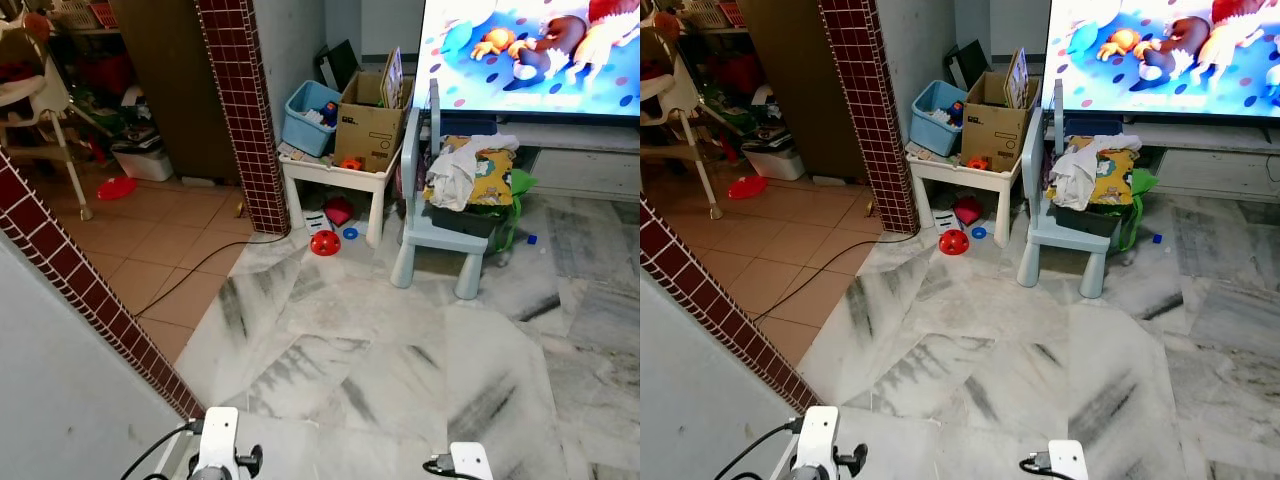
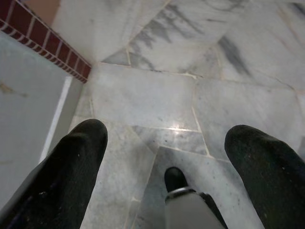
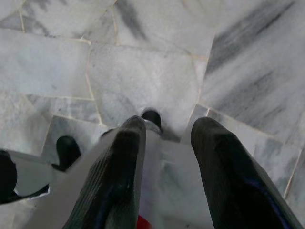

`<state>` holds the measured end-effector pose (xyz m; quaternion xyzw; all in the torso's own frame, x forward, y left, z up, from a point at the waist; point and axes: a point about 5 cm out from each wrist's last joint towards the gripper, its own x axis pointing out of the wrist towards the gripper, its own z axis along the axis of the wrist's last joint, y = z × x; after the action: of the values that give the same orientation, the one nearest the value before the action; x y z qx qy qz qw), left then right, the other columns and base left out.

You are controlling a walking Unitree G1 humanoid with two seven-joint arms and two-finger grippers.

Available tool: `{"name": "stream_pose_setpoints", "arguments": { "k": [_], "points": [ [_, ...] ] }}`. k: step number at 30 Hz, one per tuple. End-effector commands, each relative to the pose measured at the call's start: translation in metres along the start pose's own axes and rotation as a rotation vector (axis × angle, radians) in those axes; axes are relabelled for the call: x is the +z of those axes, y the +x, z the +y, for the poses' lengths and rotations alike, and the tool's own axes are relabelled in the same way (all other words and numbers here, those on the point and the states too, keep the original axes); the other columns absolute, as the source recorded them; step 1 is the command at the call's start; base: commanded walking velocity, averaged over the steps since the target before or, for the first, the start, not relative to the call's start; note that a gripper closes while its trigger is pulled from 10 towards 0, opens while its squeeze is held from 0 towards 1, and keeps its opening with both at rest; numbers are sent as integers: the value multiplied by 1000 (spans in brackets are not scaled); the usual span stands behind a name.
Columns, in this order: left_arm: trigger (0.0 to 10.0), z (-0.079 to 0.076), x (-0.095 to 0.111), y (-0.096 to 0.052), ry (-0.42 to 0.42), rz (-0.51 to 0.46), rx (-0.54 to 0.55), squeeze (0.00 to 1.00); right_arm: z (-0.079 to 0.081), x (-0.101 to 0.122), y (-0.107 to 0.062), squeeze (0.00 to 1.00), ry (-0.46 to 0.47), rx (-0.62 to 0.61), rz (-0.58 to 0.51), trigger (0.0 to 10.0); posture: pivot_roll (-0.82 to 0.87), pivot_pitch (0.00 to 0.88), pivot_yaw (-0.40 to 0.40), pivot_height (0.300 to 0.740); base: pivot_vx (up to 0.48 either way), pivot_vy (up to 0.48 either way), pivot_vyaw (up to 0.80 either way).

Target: Hang keys on a hook

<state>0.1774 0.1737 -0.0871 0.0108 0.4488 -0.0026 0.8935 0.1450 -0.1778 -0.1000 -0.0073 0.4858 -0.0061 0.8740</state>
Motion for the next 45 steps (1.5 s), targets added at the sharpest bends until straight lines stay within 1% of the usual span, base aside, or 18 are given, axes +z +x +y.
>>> {"name": "stream_pose_setpoints", "arguments": {
  "k": [1, 2, 13, 18, 28, 45],
  "points": [
    [10000, -3, 0, 0, 15, 7, -5, 0, -1, -2, 0, 0, 5, -2, 10, 10000, -60, 0, 70, 740, 0, 0, -519],
    [10000, -3, 0, 0, -4, 7, -4, 0, -1, -2, 0, 0, 5, -2, 10, 10000, -60, 0, 70, 740, 0, 0, -506],
    [10000, -2, 0, 1, -26, 10, -1, 0, -1, -2, 0, 0, 3, -5, 6, 10000, -59, 0, 70, 740, 0, 0, -46],
    [10000, -2, 0, 0, -12, 9, 1, 0, -2, -2, 0, 0, 16, -9, 10, 10000, -58, 0, 68, 740, 0, 0, 0],
    [10000, 0, -3, 0, -16, 15, 3, 0, -3, -4, -1, 0, 12, -17, 18, 10000, -56, 0, 67, 740, 0, 0, 0],
    [10000, 0, -2, 0, -33, 16, 3, 0, -5, -6, -1, 0, 24, -28, 24, 10000, -58, 2, 70, 740, 0, 0, 0]
  ]
}}
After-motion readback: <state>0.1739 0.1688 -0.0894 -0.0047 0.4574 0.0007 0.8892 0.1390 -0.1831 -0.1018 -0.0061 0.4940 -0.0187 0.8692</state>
